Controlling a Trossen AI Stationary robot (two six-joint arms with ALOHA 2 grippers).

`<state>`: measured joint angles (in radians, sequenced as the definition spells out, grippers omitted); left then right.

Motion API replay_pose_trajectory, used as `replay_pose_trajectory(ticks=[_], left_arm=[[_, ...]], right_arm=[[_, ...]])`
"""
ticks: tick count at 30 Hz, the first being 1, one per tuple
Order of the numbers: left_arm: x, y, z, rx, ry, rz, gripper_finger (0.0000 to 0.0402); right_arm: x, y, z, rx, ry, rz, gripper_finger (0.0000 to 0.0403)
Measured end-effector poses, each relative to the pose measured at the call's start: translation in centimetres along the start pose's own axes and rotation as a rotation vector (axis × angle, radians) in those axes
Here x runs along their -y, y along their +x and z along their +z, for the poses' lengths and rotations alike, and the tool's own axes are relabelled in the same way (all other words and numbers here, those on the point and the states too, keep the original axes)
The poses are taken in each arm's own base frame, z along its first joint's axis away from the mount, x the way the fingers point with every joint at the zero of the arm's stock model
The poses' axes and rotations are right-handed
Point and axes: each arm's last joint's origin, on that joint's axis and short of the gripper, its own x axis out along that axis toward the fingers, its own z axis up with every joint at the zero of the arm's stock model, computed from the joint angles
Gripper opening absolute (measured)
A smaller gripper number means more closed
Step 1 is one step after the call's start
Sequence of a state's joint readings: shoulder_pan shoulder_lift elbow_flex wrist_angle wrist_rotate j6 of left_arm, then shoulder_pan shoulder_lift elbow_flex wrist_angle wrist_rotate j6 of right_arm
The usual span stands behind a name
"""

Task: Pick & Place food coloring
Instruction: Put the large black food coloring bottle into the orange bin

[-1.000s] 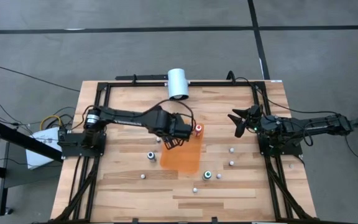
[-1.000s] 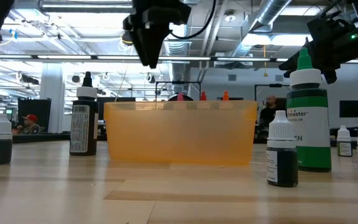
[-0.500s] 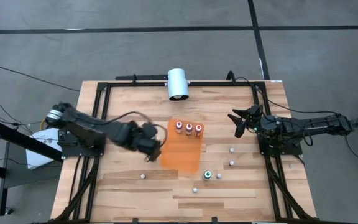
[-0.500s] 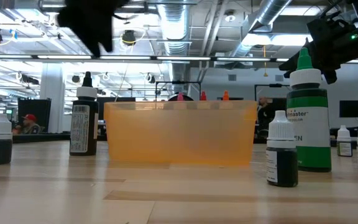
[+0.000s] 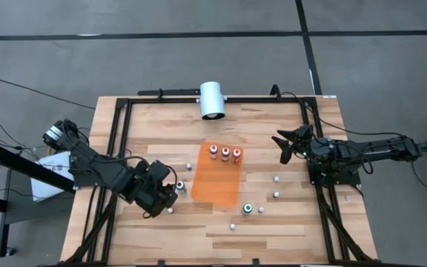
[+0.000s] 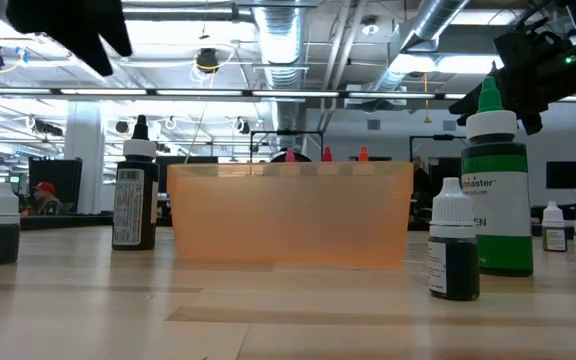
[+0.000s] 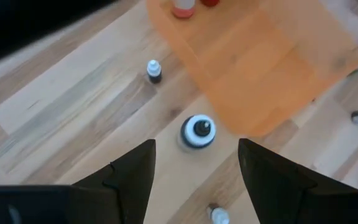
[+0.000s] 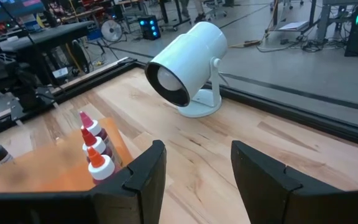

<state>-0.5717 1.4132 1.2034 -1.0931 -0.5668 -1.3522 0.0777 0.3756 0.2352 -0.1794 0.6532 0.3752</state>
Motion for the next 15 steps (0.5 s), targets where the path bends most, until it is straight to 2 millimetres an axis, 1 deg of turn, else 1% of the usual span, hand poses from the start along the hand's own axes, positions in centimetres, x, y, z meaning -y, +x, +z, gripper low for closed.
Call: replay_pose_trajectory(ticks=[3, 11, 15], left_arm=[[0.2, 0.0, 0.2, 0.027, -0.013, -0.017, 0.0220], [0.9, 0.6, 1.6, 0.089, -0.068, -0.077, 0.0220], [1.2, 0.8, 2.2, 0.098, -0.114, -0.107, 0.0220]], right_arm=[[0.0, 0.0, 0.0, 0.000, -0.018, 0.001, 0.0171], [0.0, 0.0, 0.0, 0.000, -0.113, 0.003, 0.0169], [-0.1, -0.2, 0.1, 0.003, -0.143, 0.058, 0.0168]])
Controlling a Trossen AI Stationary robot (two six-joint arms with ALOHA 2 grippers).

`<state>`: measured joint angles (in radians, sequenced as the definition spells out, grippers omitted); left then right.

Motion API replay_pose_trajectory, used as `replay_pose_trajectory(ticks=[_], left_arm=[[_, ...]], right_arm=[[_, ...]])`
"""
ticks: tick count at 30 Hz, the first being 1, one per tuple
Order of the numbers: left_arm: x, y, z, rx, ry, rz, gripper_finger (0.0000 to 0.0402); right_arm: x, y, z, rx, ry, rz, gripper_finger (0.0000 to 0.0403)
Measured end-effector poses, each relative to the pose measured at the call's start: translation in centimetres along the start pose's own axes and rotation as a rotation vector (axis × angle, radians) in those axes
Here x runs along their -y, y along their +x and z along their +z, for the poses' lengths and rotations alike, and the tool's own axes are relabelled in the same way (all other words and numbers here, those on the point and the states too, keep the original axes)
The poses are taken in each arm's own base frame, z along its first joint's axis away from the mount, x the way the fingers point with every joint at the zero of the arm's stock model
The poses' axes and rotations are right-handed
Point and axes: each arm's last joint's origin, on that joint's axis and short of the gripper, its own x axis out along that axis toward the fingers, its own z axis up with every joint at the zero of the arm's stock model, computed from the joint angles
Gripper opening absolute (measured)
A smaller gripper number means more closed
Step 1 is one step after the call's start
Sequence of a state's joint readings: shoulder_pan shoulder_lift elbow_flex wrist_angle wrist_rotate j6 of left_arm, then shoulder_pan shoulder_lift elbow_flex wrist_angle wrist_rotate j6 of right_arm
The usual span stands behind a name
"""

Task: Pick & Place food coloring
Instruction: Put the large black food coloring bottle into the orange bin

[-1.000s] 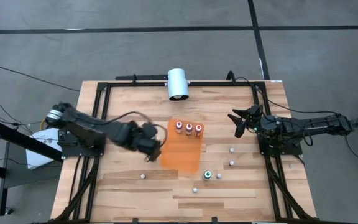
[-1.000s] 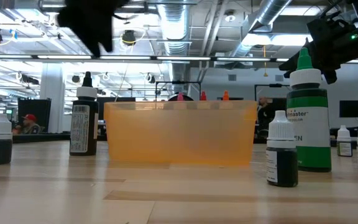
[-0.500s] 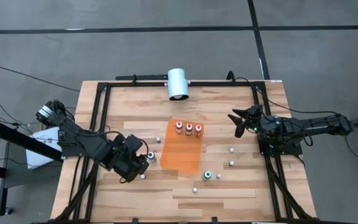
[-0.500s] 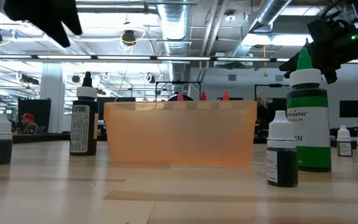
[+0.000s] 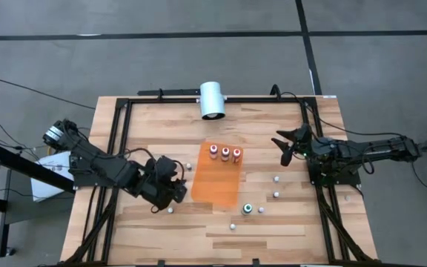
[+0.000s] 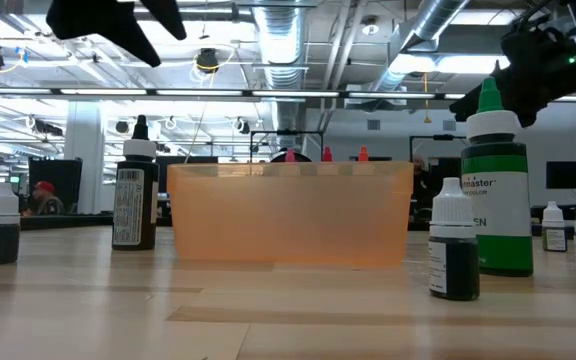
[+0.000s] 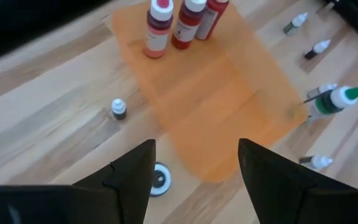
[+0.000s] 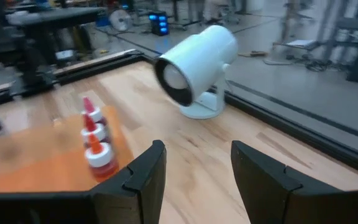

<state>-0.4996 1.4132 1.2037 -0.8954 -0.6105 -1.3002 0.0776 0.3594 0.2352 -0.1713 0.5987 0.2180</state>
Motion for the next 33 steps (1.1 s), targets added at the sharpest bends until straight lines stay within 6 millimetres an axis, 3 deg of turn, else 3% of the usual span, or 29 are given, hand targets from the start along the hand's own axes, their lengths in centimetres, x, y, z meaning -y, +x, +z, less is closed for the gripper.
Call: replay_pose_trajectory(ticks=[10, 20, 33], left_arm=[[0.0, 0.5, 0.6, -0.058, -0.144, -0.015, 0.0220], [0.0, 1.0, 0.3, -0.106, -0.160, 0.006, 0.0220], [0.7, 4.8, -1.9, -0.264, -0.139, 0.130, 0.0220]], right_arm=[[0.0, -0.1, 0.1, 0.008, -0.034, 0.036, 0.0169], [0.0, -0.1, 0.1, 0.008, -0.051, 0.035, 0.0167], [-0.1, -0.1, 0.3, 0.021, -0.041, 0.053, 0.0165]])
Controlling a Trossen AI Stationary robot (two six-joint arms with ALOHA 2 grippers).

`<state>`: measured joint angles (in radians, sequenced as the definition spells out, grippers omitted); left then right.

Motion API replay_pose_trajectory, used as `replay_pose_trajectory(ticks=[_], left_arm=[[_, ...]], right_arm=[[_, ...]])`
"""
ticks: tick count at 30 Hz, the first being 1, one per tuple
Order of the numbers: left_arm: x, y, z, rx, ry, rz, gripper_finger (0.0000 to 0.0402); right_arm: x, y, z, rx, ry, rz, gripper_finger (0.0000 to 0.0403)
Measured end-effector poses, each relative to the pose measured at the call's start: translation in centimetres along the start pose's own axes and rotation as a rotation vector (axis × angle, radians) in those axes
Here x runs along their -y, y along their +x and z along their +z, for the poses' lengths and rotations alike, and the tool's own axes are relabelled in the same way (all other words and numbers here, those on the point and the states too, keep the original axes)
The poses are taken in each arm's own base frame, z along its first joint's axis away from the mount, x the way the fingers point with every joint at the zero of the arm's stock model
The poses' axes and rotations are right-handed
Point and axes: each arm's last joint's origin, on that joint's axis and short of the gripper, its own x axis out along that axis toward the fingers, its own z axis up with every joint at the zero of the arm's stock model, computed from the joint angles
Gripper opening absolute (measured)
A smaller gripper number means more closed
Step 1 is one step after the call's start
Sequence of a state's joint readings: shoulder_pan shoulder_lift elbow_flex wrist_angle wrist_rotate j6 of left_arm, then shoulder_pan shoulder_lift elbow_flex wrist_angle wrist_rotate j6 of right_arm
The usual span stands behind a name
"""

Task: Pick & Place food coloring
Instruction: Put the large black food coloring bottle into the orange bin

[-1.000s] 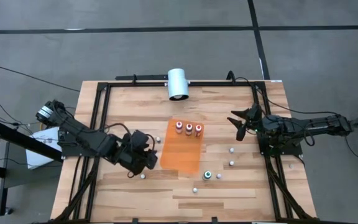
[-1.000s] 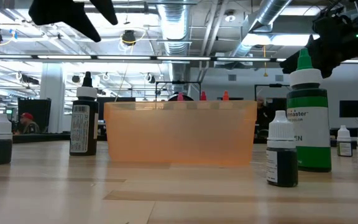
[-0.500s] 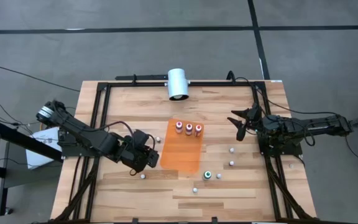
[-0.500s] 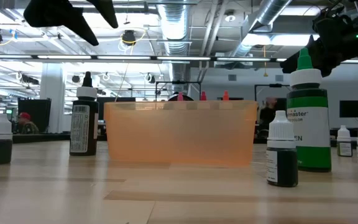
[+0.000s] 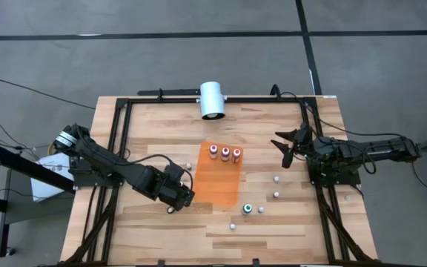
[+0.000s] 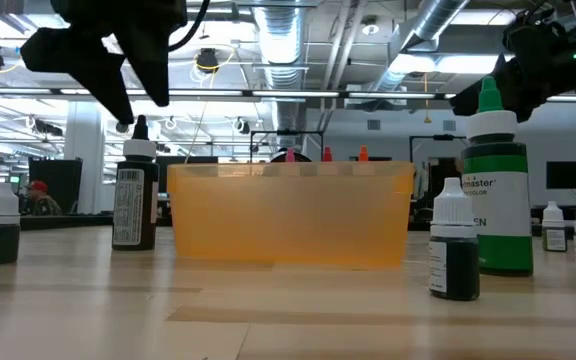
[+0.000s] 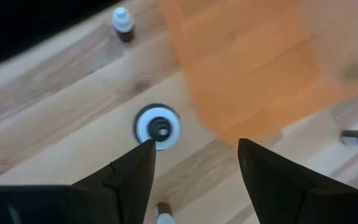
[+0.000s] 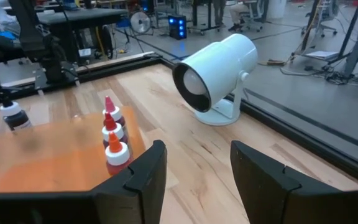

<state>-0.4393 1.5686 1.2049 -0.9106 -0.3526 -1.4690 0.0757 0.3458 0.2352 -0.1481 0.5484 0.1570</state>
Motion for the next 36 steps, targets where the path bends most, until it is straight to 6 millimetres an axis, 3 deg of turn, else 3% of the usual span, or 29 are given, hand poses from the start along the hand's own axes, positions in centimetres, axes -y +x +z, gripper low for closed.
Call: replay_pose_trajectory(ticks=[26, 36], left_arm=[[-1.1, 0.1, 0.1, 0.032, -0.020, 0.118, 0.0222], [-1.2, 0.1, 0.2, 0.067, -0.009, 0.130, 0.0278]], right_arm=[[-0.1, 0.0, 0.2, 0.019, 0.025, 0.029, 0.0168], [-0.1, 0.0, 0.2, 0.019, 0.033, 0.029, 0.0168]])
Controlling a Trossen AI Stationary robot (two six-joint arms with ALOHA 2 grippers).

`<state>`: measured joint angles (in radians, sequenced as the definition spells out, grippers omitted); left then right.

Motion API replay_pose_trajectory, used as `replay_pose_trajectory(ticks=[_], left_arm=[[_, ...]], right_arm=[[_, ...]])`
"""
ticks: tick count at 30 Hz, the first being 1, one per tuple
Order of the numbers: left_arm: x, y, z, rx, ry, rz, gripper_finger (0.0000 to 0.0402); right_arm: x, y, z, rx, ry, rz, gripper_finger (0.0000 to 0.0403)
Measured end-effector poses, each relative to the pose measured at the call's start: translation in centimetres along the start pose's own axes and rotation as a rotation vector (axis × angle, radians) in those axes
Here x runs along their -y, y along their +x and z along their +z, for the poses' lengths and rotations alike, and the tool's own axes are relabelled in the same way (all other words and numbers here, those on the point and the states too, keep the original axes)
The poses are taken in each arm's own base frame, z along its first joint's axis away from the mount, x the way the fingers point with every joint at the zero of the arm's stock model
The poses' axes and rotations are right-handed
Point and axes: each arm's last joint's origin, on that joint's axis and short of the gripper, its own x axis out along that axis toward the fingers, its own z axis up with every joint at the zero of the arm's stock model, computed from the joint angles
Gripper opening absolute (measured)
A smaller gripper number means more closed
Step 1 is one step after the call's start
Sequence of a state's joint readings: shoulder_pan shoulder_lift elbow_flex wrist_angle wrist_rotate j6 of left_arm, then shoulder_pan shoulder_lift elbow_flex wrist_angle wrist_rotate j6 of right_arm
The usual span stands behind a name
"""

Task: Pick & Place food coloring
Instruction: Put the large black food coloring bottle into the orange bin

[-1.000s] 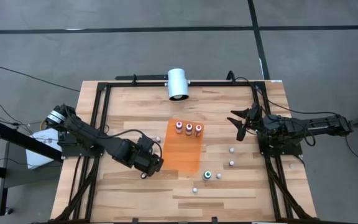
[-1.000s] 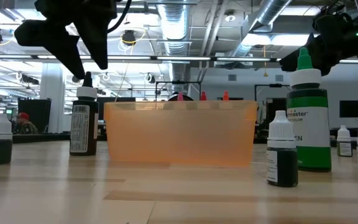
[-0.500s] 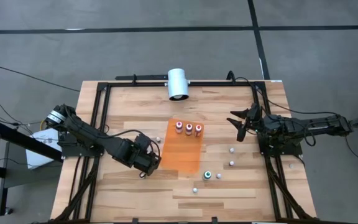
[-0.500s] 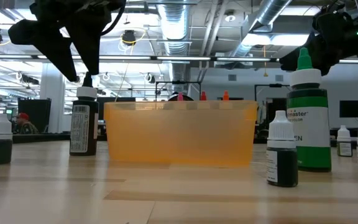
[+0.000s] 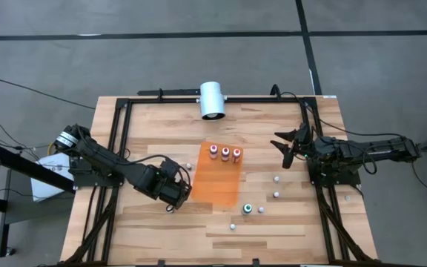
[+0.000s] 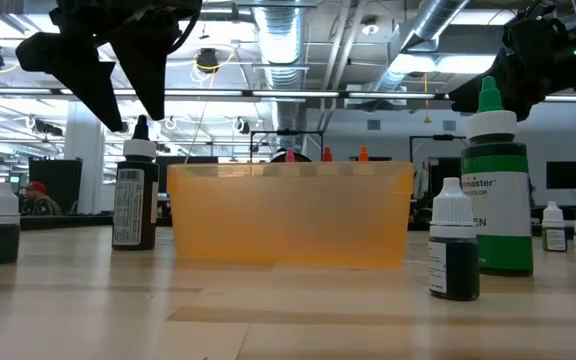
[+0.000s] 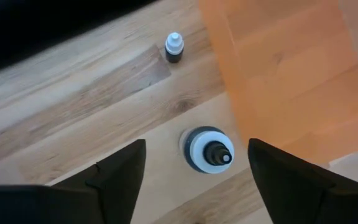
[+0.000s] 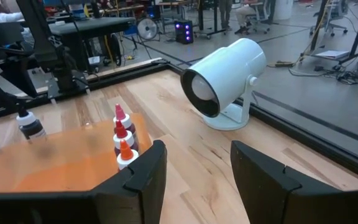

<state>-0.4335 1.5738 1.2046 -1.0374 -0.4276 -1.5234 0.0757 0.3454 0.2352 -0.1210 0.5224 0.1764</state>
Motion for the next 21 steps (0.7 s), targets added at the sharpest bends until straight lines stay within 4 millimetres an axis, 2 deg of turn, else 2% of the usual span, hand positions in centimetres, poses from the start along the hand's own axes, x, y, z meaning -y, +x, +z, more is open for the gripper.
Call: replay_pose_trajectory(ticks=[5, 21], left_arm=[[0.15, 0.00, 0.02, 0.005, -0.012, -0.014, 0.0294], [0.65, -0.02, 0.03, -0.002, -0.083, -0.064, 0.0295]], right_arm=[[0.00, 0.00, 0.00, 0.000, 0.000, 0.000, 0.0168], [0.00, 0.00, 0.00, 0.000, 0.000, 0.000, 0.0166]])
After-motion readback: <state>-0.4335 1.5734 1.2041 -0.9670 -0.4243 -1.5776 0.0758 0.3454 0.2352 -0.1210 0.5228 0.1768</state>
